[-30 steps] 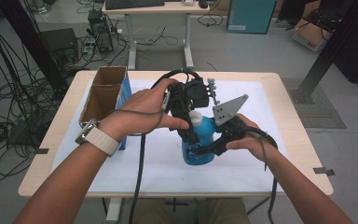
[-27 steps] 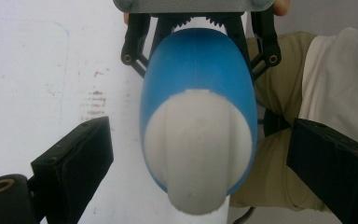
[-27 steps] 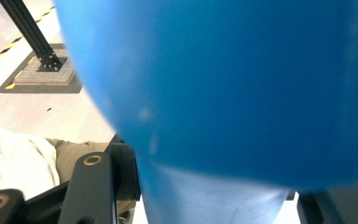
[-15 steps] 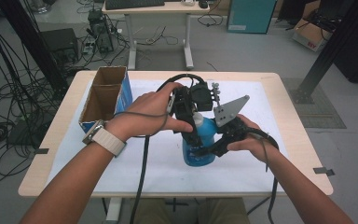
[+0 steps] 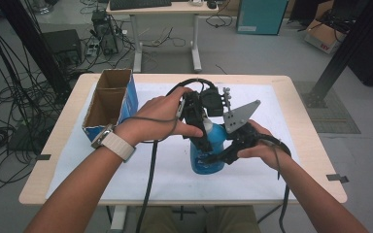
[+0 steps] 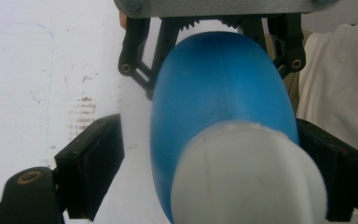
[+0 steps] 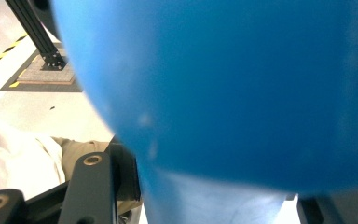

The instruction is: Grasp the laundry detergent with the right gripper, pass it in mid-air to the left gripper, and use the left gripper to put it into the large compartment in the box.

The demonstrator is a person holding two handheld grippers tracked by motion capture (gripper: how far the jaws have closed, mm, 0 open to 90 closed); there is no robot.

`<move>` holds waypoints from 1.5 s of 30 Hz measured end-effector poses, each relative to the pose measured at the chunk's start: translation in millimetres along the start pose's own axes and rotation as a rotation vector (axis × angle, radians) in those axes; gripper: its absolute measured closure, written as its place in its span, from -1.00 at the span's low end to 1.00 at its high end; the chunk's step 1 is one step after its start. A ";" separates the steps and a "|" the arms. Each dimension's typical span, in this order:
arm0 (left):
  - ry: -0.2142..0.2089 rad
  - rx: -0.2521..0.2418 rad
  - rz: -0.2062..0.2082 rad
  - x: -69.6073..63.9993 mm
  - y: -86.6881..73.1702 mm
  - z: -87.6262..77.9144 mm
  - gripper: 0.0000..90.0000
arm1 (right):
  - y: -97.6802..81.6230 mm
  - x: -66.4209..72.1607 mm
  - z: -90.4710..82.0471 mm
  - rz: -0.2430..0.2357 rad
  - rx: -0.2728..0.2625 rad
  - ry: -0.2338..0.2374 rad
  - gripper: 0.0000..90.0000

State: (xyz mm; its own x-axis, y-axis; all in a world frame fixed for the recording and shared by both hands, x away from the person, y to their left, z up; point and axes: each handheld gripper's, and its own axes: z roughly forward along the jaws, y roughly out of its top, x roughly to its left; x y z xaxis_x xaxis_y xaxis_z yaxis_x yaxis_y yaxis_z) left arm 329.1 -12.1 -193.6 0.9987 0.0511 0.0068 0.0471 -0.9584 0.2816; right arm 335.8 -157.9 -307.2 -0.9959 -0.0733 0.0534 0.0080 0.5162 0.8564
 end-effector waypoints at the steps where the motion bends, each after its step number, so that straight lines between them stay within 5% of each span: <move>1: 0.004 -0.003 0.001 -0.5 0.1 0.6 -0.59 | -0.1 0.0 -0.1 -0.002 0.003 0.001 -0.04; 45: -0.046 0.024 0.012 -1.8 -0.4 8.4 -0.19 | -2.8 -0.4 3.9 0.002 0.018 0.017 -0.04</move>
State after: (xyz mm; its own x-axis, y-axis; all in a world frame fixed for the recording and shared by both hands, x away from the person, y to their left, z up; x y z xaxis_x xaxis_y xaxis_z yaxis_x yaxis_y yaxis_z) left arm 327.5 -14.2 -201.9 0.9991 0.0270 -0.0337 0.0348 -0.9654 0.2584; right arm 335.7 -156.0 -311.6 -0.9942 -0.0863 0.0639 0.0082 0.5318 0.8468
